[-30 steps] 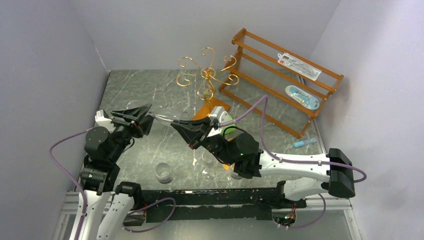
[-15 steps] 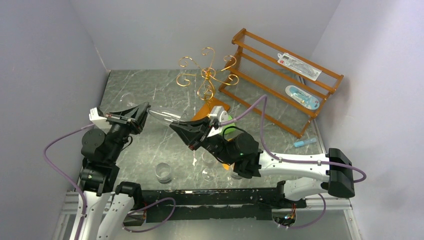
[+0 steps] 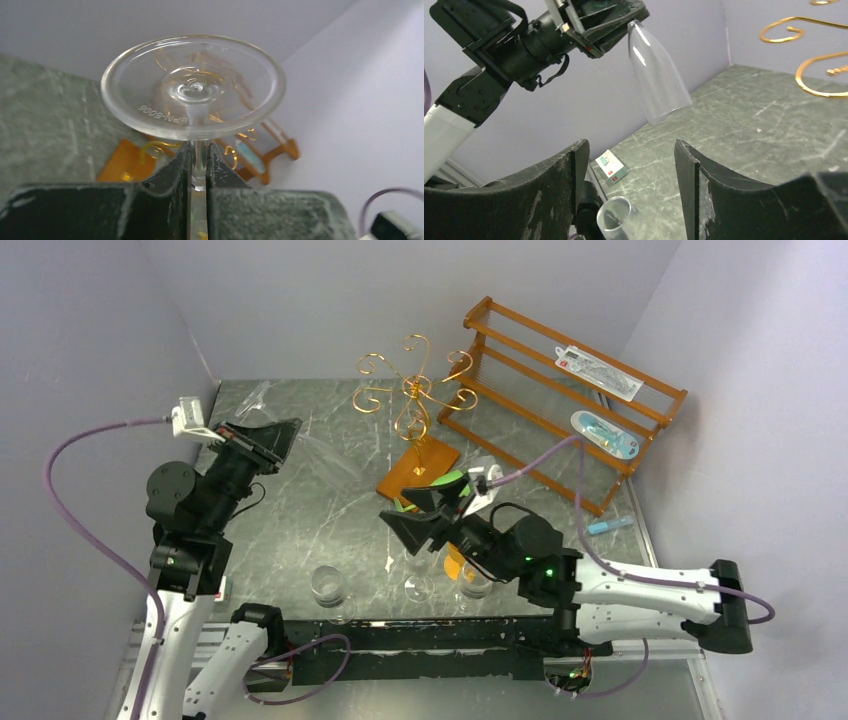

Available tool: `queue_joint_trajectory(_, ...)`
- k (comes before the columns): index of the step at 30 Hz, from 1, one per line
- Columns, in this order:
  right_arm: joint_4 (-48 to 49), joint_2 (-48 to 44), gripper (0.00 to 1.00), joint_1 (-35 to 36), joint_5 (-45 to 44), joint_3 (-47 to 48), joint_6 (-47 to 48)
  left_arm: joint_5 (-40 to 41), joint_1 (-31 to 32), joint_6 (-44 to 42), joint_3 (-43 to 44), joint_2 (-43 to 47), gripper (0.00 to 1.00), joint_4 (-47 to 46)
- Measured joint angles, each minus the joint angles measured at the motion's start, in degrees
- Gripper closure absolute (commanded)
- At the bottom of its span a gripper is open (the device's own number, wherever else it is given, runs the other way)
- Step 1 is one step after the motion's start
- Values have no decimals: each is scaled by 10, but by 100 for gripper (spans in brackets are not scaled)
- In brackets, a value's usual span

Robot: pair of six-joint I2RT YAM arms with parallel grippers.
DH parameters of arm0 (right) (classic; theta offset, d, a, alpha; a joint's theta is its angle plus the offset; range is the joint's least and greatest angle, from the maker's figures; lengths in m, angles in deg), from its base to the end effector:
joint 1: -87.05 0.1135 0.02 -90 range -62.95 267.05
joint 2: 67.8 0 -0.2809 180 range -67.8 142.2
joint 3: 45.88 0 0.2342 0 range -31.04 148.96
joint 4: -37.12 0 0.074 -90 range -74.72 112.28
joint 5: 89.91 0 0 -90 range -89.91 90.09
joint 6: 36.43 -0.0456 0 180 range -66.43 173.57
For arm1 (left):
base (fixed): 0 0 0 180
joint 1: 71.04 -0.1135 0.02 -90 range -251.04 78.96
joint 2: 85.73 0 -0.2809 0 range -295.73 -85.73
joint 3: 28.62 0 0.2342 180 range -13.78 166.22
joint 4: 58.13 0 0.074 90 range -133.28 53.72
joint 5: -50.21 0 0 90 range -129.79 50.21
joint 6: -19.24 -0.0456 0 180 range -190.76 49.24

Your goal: Place the wine glass upside down on the wine glass rack

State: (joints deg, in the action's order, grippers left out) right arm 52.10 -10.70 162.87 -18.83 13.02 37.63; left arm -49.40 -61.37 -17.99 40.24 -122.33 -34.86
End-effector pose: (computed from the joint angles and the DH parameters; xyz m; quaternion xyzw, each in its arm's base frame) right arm 0.0667 0.2035 0.3905 -0.1793 0.5756 0.5002 0.6216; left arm 0.1072 -0.0260 0.4246 -0.1785 0.6254 -0.4393 0.6198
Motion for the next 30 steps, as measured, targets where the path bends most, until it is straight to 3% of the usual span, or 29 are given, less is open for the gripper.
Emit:
queue_joint_trajectory(5, -108, -68, 32, 0, -57, 6, -56, -88, 0, -198, 22, -39, 95, -1)
queue_joint_trajectory(12, -291, -92, 31, 0, -154, 81, -157, -231, 0, -380, 22, -112, 95, 0)
queue_joint_trajectory(16, -357, -99, 31, 0, -185, 99, -199, -261, 0, -469, 22, -146, 95, 4)
queue_joint_trajectory(21, -401, -101, 31, -1, -201, 99, -220, -213, 0, -520, 20, -175, 95, -21)
queue_joint_trajectory(24, -413, -100, 31, -1, -206, 99, -227, -176, 0, -518, 9, -193, 95, -64)
queue_joint_trajectory(30, -421, -91, 30, -1, -206, 105, -228, -175, 0, -491, 5, -261, 95, -167)
